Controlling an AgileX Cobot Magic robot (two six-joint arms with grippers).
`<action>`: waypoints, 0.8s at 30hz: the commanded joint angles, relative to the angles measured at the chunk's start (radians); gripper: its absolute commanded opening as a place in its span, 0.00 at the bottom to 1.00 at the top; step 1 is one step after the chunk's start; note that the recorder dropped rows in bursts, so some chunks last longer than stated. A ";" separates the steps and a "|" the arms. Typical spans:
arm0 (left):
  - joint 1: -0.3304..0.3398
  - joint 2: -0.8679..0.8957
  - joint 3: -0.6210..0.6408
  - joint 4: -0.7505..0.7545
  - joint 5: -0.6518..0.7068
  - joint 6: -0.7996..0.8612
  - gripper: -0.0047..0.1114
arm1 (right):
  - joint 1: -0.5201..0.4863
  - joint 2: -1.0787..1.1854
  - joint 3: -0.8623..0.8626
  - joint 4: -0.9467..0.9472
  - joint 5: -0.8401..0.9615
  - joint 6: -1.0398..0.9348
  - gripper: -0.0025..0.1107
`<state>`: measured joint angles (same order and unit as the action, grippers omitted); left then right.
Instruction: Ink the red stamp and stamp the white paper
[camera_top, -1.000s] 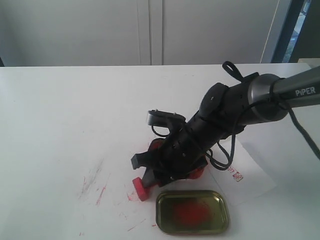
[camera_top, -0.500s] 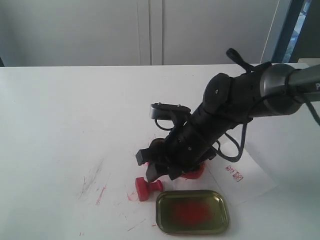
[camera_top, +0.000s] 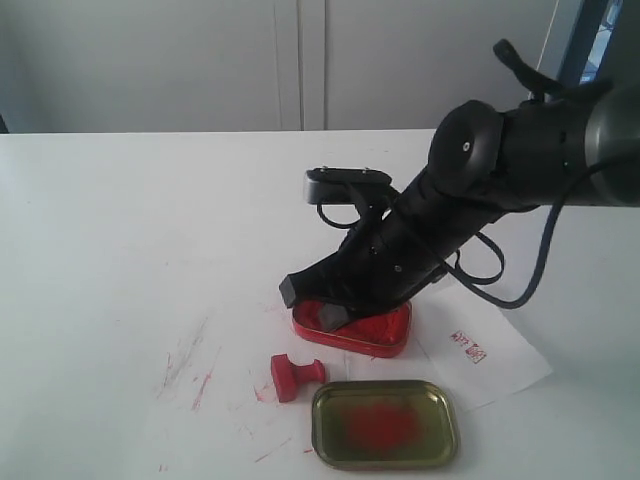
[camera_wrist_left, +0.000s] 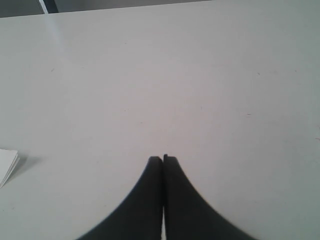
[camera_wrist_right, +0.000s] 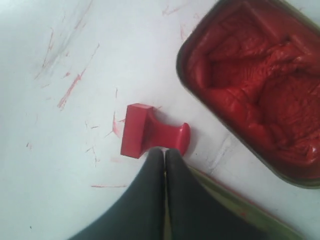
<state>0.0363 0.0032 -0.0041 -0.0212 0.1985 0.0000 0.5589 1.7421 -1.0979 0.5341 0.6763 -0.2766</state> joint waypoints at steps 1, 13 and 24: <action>-0.001 -0.003 0.004 -0.009 0.003 0.000 0.04 | -0.004 -0.016 0.002 -0.016 0.006 -0.009 0.02; -0.001 -0.003 0.004 -0.009 0.003 0.000 0.04 | -0.115 -0.018 0.002 -0.021 0.032 0.040 0.02; -0.001 -0.003 0.004 -0.009 0.003 0.000 0.04 | -0.308 -0.018 0.004 -0.073 0.125 0.127 0.02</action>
<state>0.0363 0.0032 -0.0041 -0.0212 0.1985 0.0000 0.2978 1.7329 -1.0961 0.4863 0.7784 -0.1767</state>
